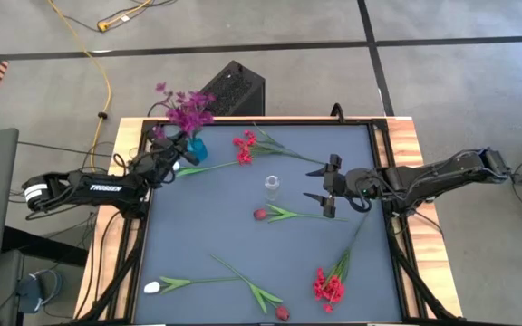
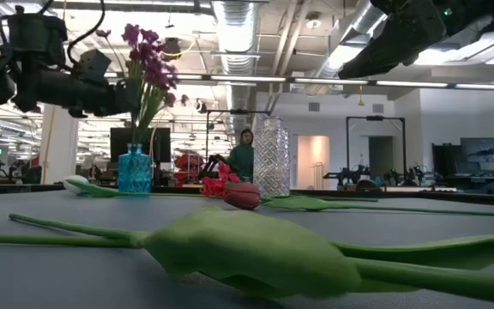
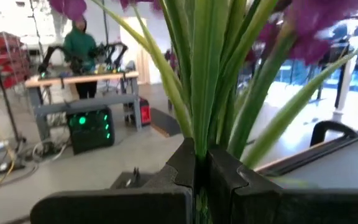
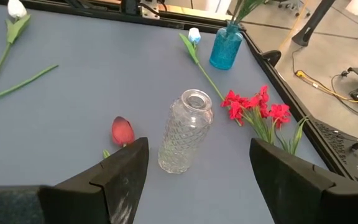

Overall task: Sort flowers into vase by color
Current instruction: Put the purple flowers into the blue vase

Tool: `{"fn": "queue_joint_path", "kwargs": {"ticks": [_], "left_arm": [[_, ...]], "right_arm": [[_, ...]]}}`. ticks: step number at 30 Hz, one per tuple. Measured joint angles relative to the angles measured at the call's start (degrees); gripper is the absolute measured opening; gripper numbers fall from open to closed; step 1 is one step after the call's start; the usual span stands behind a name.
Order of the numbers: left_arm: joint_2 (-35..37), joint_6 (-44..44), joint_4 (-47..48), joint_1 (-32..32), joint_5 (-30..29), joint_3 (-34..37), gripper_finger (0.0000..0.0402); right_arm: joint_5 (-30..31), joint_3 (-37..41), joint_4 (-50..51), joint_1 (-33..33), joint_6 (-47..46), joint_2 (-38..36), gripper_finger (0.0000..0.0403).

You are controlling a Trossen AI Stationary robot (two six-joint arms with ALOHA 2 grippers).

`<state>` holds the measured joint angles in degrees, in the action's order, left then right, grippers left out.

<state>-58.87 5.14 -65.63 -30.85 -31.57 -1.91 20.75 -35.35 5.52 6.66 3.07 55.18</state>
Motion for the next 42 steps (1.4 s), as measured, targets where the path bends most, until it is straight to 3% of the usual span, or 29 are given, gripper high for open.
{"fn": "queue_joint_path", "kwargs": {"ticks": [12, 25, 33, 38, 42], "left_arm": [[-0.02, -2.37, 6.78, -0.01, -0.25, -0.02, 0.0015], [0.05, -2.06, 9.0, 0.0, -0.39, -0.04, 0.016], [0.04, -5.27, 14.0, 0.02, -0.44, -0.35, 0.0219], [0.79, -6.69, 22.14, 0.02, 1.57, -3.12, 0.0237], [3.62, -8.18, 38.55, 0.15, 5.07, -9.36, 0.0242]], "right_arm": [[0.0, -0.02, -0.19, 0.0, -0.02, 0.0, 0.0306], [0.01, -0.02, 0.07, 0.0, -0.02, 0.0, 0.0306], [0.02, -0.02, 0.07, 0.0, 0.0, 0.0, 0.0306], [0.02, -0.02, 0.08, -0.04, 0.0, -0.01, 0.0306], [0.02, -0.02, 0.09, -0.04, 0.0, -0.02, 0.0306]]}}
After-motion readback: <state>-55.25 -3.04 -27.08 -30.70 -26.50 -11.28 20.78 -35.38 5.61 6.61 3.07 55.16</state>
